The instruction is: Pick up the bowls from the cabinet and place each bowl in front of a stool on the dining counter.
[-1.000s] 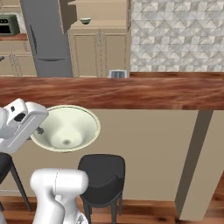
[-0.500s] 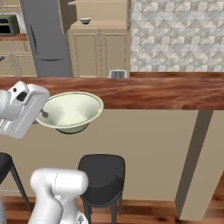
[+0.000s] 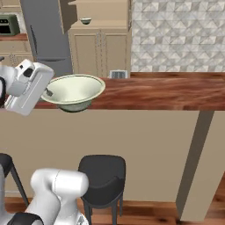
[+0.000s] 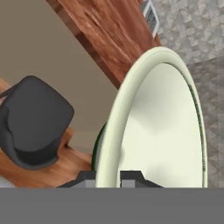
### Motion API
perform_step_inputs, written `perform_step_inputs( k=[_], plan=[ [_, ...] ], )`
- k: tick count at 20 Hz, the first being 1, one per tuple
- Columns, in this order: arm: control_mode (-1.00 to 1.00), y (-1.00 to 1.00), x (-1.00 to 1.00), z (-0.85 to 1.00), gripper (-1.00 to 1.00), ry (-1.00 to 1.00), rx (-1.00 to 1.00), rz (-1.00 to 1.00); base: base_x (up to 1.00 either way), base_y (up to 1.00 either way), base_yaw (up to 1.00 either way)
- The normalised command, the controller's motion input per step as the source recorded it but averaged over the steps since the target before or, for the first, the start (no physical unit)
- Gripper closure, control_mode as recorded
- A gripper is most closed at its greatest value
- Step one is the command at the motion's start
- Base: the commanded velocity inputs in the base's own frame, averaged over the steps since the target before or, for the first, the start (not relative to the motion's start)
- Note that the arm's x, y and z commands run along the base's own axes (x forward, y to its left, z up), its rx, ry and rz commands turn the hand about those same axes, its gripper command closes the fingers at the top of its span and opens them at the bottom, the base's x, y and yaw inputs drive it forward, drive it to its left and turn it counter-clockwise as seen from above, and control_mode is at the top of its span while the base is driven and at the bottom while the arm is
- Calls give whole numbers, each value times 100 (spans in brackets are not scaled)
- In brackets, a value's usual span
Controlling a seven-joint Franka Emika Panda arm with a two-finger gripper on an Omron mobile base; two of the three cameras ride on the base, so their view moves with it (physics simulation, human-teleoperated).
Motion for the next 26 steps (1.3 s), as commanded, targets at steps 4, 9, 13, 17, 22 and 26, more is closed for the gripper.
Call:
perform_step_inputs(
  k=[4, 9, 13, 17, 22, 26],
  plan=[
    [-100, 11, 74, 0, 100, 0, 0, -1, 0, 0, 0],
    [-100, 11, 82, 0, 100, 0, 0, 0, 0, 0, 0],
    [-100, 2, 83, 0, 100, 0, 0, 0, 0, 0, 0],
    [-100, 0, 75, -5, 100, 0, 0, 0, 0, 0, 0],
    [-100, 1, 63, -10, 100, 0, 0, 0, 0, 0, 0],
    [-100, 5, 48, -12, 100, 0, 0, 0, 0, 0, 0]
  ],
)
